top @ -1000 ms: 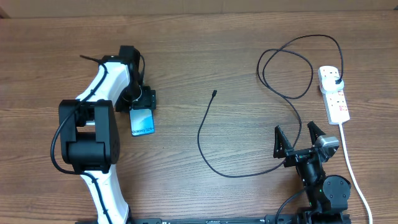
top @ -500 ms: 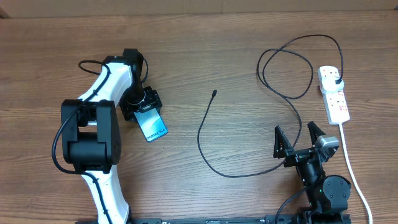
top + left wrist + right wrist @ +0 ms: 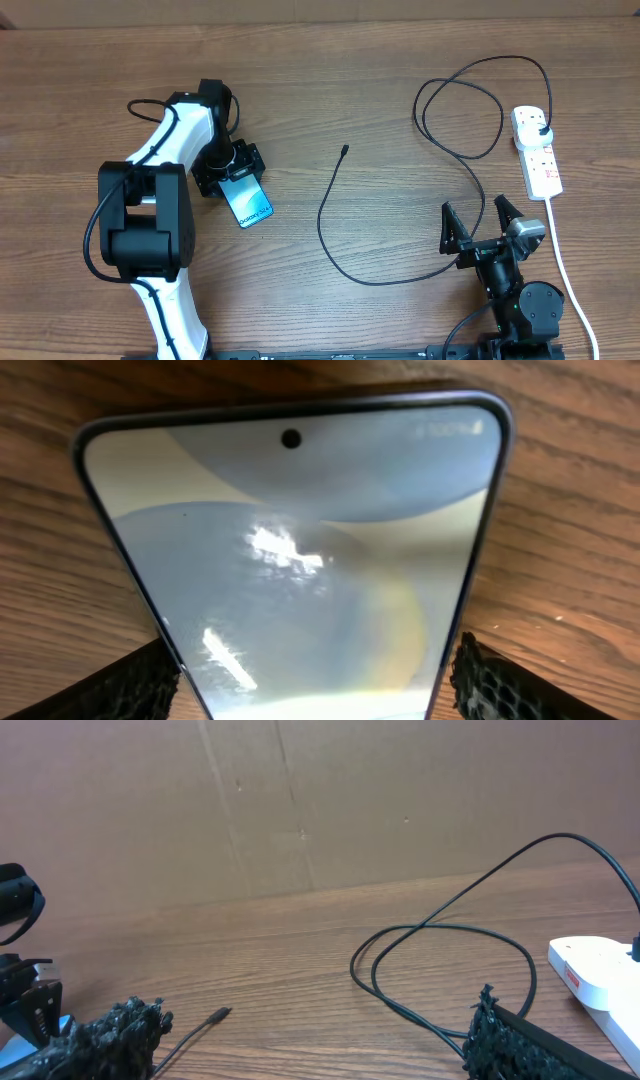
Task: Plug charger to phone and switch on socket
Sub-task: 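Raise the phone with the left gripper and tilt it toward center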
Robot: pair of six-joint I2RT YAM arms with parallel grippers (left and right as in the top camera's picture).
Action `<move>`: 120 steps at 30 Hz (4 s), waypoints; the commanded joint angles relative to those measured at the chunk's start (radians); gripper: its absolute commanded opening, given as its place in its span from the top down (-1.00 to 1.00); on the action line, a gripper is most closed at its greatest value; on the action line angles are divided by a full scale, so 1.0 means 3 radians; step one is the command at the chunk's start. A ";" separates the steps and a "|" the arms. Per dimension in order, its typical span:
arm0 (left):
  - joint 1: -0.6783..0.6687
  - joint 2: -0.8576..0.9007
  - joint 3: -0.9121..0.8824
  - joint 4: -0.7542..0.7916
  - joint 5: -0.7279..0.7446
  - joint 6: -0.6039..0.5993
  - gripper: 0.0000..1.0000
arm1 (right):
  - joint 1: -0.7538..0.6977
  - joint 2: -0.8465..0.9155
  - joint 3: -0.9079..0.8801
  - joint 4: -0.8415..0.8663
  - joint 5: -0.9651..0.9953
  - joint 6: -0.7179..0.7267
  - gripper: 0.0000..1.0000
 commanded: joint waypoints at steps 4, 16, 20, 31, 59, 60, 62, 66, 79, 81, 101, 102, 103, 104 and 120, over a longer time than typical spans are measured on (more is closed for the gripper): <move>-0.0117 0.0192 -0.0402 0.0272 0.0201 -0.0032 -0.82 | 0.0018 -0.0031 -0.0036 0.0010 0.0045 -0.0013 -1.00; -0.0130 0.0192 -0.0589 0.0366 -0.0113 -0.0057 -0.75 | 0.0018 -0.0031 -0.0036 0.0010 0.0043 -0.0013 -1.00; -0.0150 0.0192 -0.0589 0.0394 -0.0153 -0.0056 -0.71 | 0.0018 -0.0031 -0.0034 0.0010 0.0045 -0.0013 -1.00; -0.0328 0.0192 -0.0589 0.0444 -0.0244 -0.0036 -0.56 | 0.0018 -0.0031 -0.0036 0.0010 0.0045 -0.0013 -1.00; -0.0305 0.0191 0.0629 -0.0697 -0.0228 -0.0029 -0.46 | 0.0018 -0.0031 -0.0036 0.0010 0.0045 -0.0013 -1.00; -0.0305 0.0192 0.0649 -0.0706 -0.0228 -0.0029 -0.46 | 0.0018 -0.0031 -0.0036 0.0010 0.0045 -0.0013 -1.00; -0.0305 0.0192 0.0651 -0.0702 -0.0226 -0.0029 -0.46 | 0.0018 -0.0031 -0.0036 0.0010 0.0045 -0.0013 -1.00; -0.0303 0.0192 0.0654 -0.0716 -0.0211 -0.0028 -0.47 | 0.0018 -0.0031 -0.0036 0.0010 0.0045 -0.0013 -1.00; -0.0295 0.0192 0.0816 -0.0979 0.0690 0.0047 -0.47 | 0.0018 -0.0031 -0.0036 0.0010 0.0045 -0.0013 -1.00; -0.0294 0.0192 0.0818 -0.0982 0.0946 0.0047 -0.47 | 0.0018 -0.0031 -0.0036 0.0010 0.0045 -0.0013 -0.99; -0.0209 0.0191 0.0818 -0.0963 0.2041 0.0045 -0.02 | 0.0018 -0.0031 -0.0036 0.0010 0.0045 -0.0013 -1.00; -0.0209 0.0192 0.0818 -0.0935 0.2040 0.0045 -0.02 | 0.0018 -0.0031 -0.0036 0.0010 0.0043 -0.0013 -0.99; -0.0207 0.0191 0.0818 -0.0913 0.2040 0.0045 -0.01 | 0.0018 -0.0031 -0.0036 0.0010 0.0045 -0.0013 -1.00; -0.0207 0.0191 0.0818 -0.0898 0.2038 0.0045 0.01 | 0.0018 -0.0031 -0.0036 0.0010 0.0045 -0.0013 -1.00; -0.0078 0.0192 0.0818 -0.0851 0.2078 -0.0666 0.00 | 0.0018 -0.0031 -0.0034 0.0041 0.0003 0.0102 -1.00</move>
